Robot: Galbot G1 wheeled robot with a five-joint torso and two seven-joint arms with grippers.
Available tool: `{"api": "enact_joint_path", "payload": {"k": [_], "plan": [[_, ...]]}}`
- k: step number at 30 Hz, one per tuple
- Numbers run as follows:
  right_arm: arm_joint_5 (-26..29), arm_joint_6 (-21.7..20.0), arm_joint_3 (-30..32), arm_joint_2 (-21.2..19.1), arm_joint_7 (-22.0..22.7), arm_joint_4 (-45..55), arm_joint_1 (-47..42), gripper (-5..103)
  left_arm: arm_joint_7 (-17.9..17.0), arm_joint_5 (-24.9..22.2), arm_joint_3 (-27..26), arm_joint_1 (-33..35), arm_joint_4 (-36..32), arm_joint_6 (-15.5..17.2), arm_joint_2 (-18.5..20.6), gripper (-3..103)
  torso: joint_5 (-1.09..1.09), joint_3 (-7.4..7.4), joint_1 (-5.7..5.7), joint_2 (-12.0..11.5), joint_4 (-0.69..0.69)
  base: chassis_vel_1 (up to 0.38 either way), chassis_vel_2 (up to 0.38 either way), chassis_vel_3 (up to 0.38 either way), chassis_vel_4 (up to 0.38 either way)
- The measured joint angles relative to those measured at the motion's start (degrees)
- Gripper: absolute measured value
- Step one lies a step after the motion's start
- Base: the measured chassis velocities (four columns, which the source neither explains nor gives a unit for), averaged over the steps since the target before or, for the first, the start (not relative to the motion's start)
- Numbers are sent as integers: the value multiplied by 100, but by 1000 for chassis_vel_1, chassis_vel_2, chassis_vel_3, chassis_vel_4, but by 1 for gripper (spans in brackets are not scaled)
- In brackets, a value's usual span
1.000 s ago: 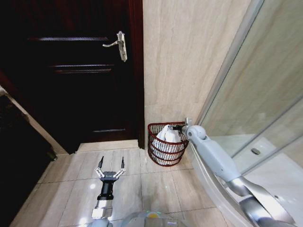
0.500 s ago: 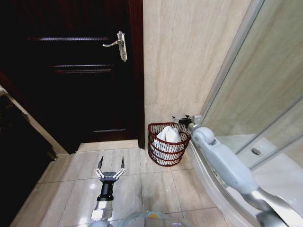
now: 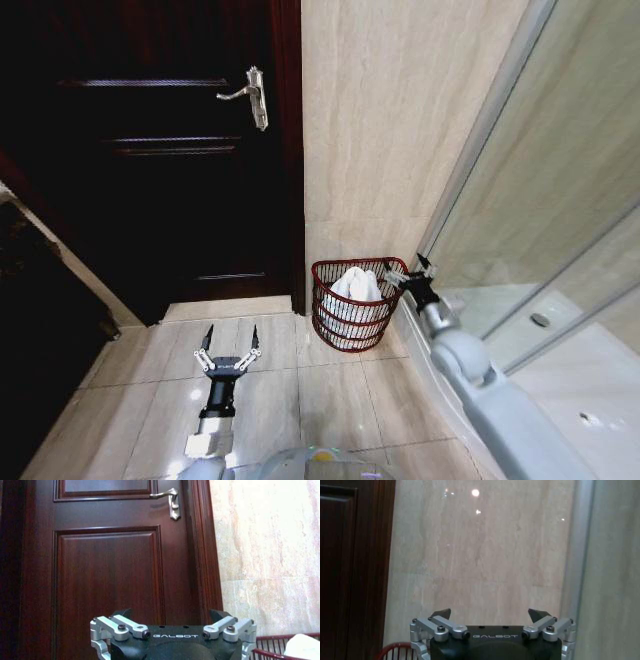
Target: Discard the used towel into the hamper.
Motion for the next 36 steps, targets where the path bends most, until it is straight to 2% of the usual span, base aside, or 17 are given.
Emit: {"api": "enact_joint_path", "payload": {"k": [3,6,7,9,10,11,13,15,16,19,20,26,36], "plan": [[-127,58,221,236,-158,72,-287,100,7,-34,1,-94,-1,132,1,100,0,0,0,0,1,0,0,0,0],[-355,73,691,787,-566,493,-1115,100,6,-66,19,-286,-23,571,0,100,-2,0,0,-1,2,0,0,0,0],[-355,73,691,787,-566,493,-1115,100,6,-66,19,-286,-23,571,0,100,-2,0,0,-1,2,0,0,0,0],[-779,515,893,1120,-849,561,-1522,100,-16,-37,21,-360,-95,791,0,100,-1,0,0,-1,1,0,0,0,0],[-955,717,939,1257,-896,561,-1648,100,-44,-31,30,-382,-138,866,0,100,0,0,0,-1,0,0,0,0,0],[-955,717,939,1257,-896,561,-1648,100,-44,-31,30,-382,-138,866,0,100,0,0,0,-1,0,0,0,0,0],[-1369,1102,1003,1649,-919,601,-1984,100,-166,-12,109,-391,-256,1012,1,100,2,0,0,-2,2,0,0,0,0],[-1442,1177,1013,1770,-920,640,-2096,100,-209,-3,147,-384,-282,1029,0,100,0,0,0,-2,2,0,0,0,0],[-1543,1269,1020,1962,-920,699,-2273,100,-265,25,203,-357,-308,1044,0,100,-2,-1,0,-2,0,0,0,0,0],[-1630,1397,1024,2137,-925,729,-2411,100,-262,62,215,-322,-327,1070,1,100,-1,-1,0,-2,1,0,0,0,0],[-1700,1552,1029,2298,-948,732,-2516,100,-206,108,204,-293,-339,1113,1,100,0,-1,0,-2,1,0,0,0,0],[-1465,1645,970,2292,-963,677,-2685,100,-127,80,141,-307,-475,1126,1,100,0,-1,0,-2,2,0,0,0,0],[-1569,1691,904,2442,-888,648,-2664,100,13,-96,47,-303,-451,1086,1,100,0,-1,0,-3,1,0,0,0,0]]}}
